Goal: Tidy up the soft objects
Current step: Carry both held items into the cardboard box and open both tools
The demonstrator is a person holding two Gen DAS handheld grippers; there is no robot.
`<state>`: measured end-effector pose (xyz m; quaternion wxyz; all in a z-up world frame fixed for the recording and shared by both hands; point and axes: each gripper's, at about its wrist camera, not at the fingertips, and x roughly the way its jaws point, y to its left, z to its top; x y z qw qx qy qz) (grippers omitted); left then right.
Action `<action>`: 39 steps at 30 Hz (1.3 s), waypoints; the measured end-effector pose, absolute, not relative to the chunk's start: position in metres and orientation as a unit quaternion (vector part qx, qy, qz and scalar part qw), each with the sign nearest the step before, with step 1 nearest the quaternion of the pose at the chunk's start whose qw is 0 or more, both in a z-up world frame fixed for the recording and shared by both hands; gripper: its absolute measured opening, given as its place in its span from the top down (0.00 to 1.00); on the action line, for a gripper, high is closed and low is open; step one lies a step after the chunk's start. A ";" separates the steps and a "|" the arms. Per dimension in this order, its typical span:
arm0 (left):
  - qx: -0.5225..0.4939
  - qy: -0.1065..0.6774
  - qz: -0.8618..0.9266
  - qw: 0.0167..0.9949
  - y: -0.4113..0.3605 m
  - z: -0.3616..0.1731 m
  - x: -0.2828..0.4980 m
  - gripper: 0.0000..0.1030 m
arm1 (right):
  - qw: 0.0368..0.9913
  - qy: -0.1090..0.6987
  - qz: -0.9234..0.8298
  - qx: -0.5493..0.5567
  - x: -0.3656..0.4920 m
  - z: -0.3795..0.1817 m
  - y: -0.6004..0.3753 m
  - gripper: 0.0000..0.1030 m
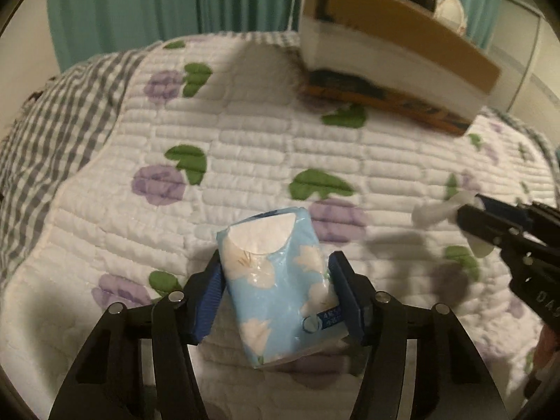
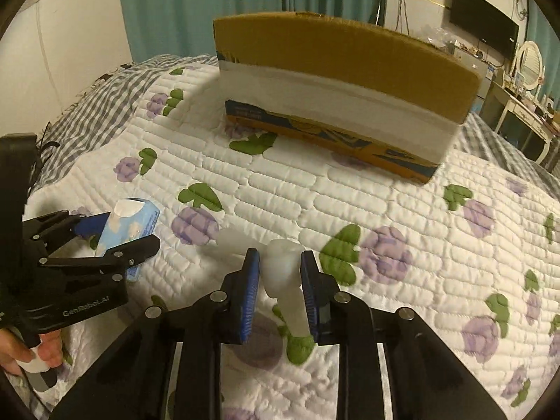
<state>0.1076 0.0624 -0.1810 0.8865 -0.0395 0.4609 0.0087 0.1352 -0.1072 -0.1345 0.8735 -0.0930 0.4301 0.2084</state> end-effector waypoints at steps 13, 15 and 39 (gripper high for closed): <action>-0.017 0.377 -0.048 0.925 0.038 -0.075 0.072 0.44 | 0.906 0.364 0.179 -0.120 0.095 -0.033 -0.132 0.77; -0.009 0.358 -0.055 0.932 0.030 -0.053 0.073 0.44 | 0.913 0.351 0.172 -0.119 0.092 -0.012 -0.136 0.77; 0.037 0.240 -0.085 0.966 0.007 0.070 0.178 0.44 | 0.946 0.277 0.135 -0.097 0.210 0.123 -0.143 0.77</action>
